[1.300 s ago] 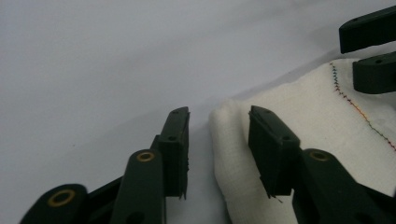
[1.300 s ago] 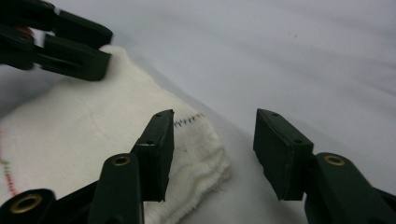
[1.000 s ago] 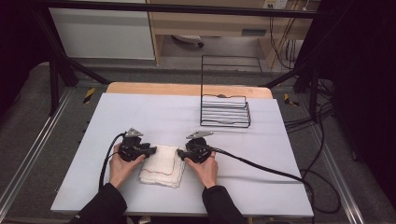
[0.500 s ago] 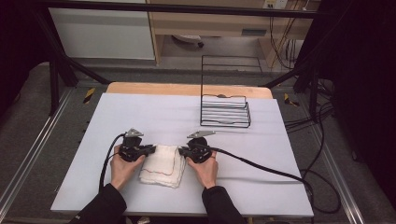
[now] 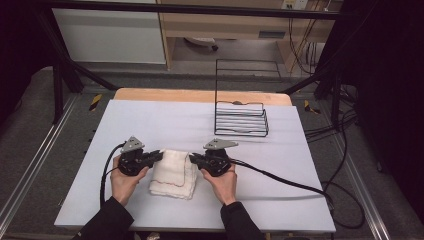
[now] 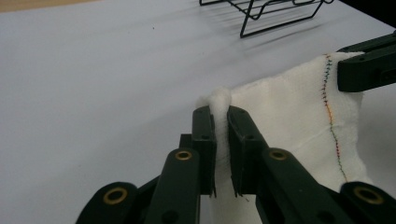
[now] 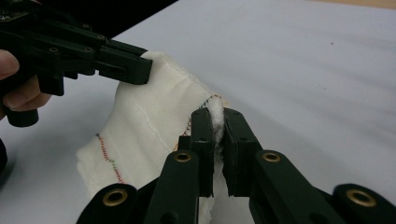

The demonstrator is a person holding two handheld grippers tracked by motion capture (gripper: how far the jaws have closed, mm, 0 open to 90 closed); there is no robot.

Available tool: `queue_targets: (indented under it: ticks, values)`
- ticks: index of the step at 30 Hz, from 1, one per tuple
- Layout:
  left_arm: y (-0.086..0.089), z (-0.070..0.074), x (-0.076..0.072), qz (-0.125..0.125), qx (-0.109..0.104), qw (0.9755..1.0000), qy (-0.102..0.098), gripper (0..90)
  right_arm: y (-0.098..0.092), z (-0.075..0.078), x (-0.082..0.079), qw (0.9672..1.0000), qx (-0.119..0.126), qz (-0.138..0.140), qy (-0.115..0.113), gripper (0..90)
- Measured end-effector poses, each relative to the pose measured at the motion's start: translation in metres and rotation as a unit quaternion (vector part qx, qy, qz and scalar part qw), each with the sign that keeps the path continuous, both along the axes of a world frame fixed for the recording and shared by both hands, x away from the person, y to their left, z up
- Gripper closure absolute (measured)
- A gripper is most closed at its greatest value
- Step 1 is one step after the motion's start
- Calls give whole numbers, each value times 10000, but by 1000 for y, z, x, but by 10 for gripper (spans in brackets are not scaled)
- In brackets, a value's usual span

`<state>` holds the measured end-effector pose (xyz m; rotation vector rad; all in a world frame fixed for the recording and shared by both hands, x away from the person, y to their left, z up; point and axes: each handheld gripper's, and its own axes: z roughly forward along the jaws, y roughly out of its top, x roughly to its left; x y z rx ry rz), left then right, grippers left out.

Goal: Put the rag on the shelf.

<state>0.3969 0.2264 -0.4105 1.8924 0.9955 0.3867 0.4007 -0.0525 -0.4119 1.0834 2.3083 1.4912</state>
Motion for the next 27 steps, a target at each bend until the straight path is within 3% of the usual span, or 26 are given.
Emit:
queue_targets:
  ticks: [7, 16, 27]
  values:
    - [1, 11, -7, 74, -266, 9995, -151, 819, -4, 14, -4, 9997, 120, 40, -185, 840]
    - [-1, 19, -11, 146, -389, 9989, -216, 820, -8, 23, -8, 9993, 150, 49, -332, 840]
    - [-7, 33, -19, 138, -445, 9979, -458, 821, -16, 37, -11, 9980, 246, 24, -578, 840]
